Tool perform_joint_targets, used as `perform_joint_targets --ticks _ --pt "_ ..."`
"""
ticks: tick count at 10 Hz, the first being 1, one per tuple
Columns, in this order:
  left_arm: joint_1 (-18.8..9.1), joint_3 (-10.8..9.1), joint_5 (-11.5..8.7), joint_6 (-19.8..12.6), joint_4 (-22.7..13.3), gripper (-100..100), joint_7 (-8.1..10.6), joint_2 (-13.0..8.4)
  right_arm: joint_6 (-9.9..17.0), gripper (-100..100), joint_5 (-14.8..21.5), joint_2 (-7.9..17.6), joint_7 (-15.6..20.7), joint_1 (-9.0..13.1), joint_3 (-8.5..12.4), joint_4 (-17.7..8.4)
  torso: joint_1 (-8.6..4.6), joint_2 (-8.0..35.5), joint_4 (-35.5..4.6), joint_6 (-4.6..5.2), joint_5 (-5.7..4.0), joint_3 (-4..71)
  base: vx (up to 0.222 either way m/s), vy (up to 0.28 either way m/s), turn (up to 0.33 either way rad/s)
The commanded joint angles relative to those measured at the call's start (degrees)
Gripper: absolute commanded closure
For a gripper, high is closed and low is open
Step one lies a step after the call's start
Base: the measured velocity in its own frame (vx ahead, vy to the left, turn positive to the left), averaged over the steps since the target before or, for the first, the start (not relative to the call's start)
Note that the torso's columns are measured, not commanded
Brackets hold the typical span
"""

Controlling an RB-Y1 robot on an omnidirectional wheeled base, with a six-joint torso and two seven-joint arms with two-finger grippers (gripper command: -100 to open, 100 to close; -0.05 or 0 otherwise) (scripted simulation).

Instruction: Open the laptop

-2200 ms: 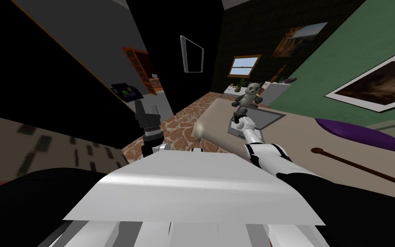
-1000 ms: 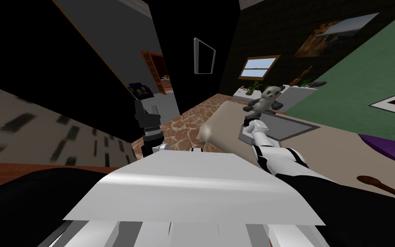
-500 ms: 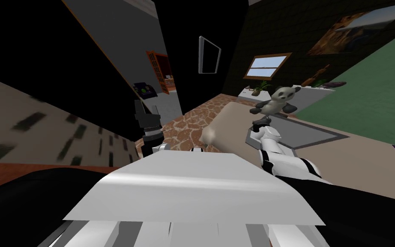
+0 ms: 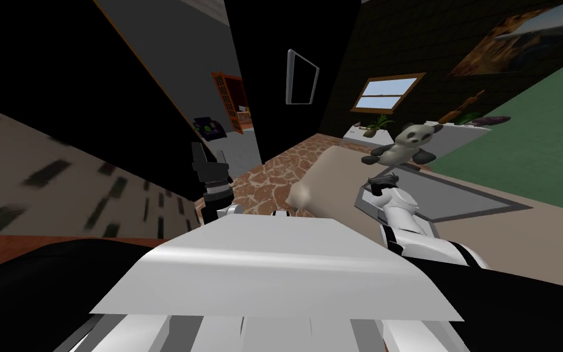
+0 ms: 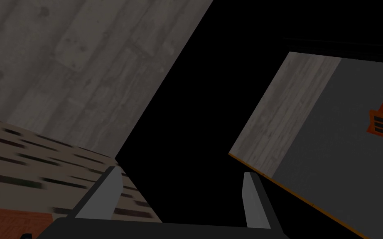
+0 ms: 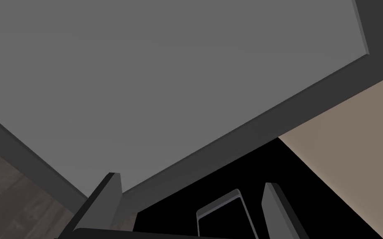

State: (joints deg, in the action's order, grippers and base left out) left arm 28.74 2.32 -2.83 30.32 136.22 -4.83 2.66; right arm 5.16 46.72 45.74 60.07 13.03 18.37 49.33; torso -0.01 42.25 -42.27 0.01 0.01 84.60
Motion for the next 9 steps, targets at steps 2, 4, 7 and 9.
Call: perform_joint_targets --ticks 2,4,7,9 --pt "0.0 0.0 0.0 0.0 0.0 0 0.0 0.0 -3.62 -100 -1.59 1.21 1.57 -4.52 3.95 -0.05 0.03 -0.04 0.02 -0.01 -0.02 0.02 0.075 0.047 0.043" --pt "0.0 0.0 0.0 0.0 0.0 0 0.0 0.0 -6.5 -100 -3.93 2.73 2.89 -7.25 7.63 0.77 -0.09 0.17 -0.05 0.0 -0.04 -0.11 0.06 0.027 0.084" --pt "0.0 0.0 0.0 0.0 0.0 0 0.0 0.0 -9.62 -100 -6.27 4.25 4.21 -10.96 12.07 1.6 -0.11 0.09 -0.01 0.04 -0.07 -0.06 0.072 0.049 0.054" --pt "0.0 0.0 0.0 0.0 0.0 0 0.0 0.0 -9.62 -100 -6.27 4.25 4.21 -13.88 13.46 1.6 0.02 -0.07 0.02 -0.04 -0.01 0.03 0.076 0.047 0.045"
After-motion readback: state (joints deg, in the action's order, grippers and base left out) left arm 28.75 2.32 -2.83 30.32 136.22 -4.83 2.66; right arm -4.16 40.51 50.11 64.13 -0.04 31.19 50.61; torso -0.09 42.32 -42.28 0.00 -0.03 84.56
